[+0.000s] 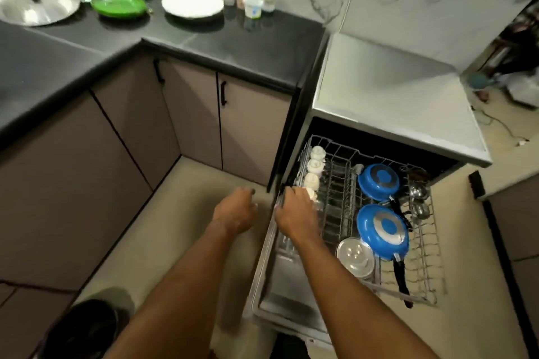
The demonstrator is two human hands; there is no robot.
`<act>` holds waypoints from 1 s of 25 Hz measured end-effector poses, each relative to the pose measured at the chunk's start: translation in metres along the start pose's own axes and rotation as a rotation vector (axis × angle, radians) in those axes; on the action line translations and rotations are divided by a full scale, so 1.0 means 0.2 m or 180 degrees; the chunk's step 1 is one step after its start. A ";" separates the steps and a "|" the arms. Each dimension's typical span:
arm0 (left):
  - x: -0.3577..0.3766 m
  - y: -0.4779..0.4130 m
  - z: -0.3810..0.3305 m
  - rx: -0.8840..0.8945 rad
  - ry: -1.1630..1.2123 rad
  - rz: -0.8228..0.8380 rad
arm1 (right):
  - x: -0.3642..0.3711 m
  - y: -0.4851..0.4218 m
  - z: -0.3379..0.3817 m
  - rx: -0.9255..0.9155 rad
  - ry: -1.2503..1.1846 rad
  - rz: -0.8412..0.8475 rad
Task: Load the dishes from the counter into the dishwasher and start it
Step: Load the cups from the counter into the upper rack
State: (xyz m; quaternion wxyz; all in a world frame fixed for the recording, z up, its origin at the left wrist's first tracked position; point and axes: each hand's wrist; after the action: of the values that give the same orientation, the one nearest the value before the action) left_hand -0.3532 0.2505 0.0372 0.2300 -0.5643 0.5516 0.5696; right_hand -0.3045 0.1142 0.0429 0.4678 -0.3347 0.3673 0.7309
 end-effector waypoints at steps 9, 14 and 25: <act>-0.74 -0.11 0.33 0.0175 -0.0113 -0.0948 | -0.20 -0.24 0.61 -0.0522 -0.0089 -0.0617; -0.92 -0.33 0.29 0.0359 -0.0269 -0.1106 | -0.29 -0.54 0.78 -0.0531 -0.0247 -0.0889; -1.33 -1.16 0.18 0.0132 -0.0286 -0.1196 | -0.52 -1.46 0.95 -0.0747 -0.0505 -0.0830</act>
State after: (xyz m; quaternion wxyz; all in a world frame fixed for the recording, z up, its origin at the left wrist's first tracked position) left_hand -0.0933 0.4455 0.1809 0.3683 -0.6265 0.4373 0.5297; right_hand -0.0253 0.3159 0.1607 0.5439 -0.3730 0.1950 0.7260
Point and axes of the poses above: each hand's wrist, its own y-axis away from the middle knuckle, its own x-axis out of the palm, z = x × y, and after that the axes turned 15 degrees about -y, right-handed
